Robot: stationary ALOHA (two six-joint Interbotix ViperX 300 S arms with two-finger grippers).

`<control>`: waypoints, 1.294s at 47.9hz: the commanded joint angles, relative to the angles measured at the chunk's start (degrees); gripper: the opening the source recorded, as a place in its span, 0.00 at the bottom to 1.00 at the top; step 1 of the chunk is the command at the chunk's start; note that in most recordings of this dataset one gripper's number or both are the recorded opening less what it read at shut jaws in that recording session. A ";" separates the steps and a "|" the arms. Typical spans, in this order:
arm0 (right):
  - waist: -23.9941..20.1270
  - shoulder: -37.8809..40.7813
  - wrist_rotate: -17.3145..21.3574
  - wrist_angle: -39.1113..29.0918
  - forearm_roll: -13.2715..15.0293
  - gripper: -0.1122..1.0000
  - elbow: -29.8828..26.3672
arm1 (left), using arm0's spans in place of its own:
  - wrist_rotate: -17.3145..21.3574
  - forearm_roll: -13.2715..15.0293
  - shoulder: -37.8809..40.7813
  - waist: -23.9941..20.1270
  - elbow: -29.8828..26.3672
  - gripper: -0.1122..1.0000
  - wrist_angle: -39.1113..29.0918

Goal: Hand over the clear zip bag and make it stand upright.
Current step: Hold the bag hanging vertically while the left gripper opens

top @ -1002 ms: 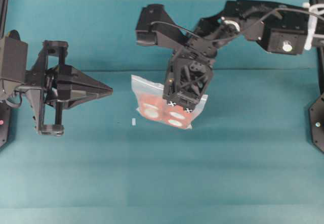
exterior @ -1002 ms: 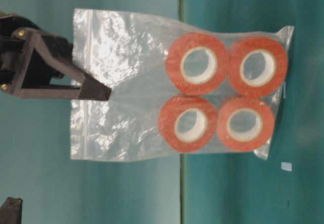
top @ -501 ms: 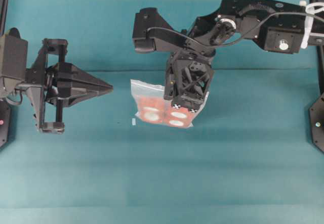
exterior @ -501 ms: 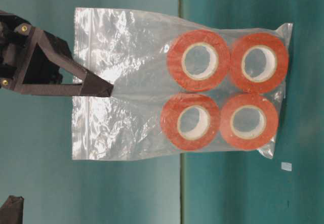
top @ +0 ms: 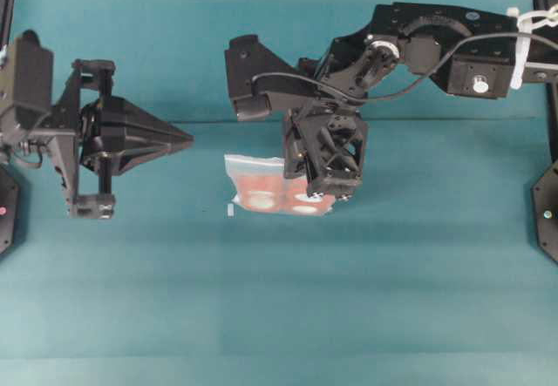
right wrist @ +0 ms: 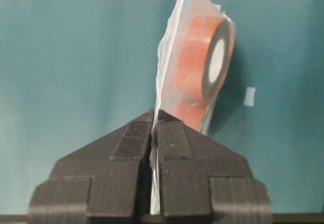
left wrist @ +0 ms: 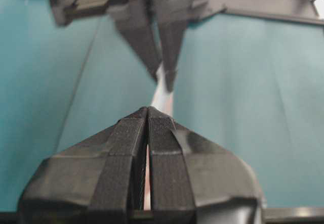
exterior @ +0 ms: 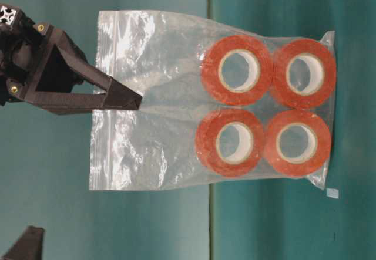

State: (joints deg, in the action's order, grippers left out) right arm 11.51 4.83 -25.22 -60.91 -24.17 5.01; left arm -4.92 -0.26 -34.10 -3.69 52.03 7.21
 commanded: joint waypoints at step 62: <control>-2.37 -0.44 -1.85 -0.26 0.53 0.11 -0.79 | -7.56 -0.18 -5.36 -1.32 6.06 0.53 2.11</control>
State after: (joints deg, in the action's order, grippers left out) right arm 9.40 5.10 -27.33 -61.35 -23.64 4.75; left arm -12.83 -0.26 -40.34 -4.92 58.45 8.61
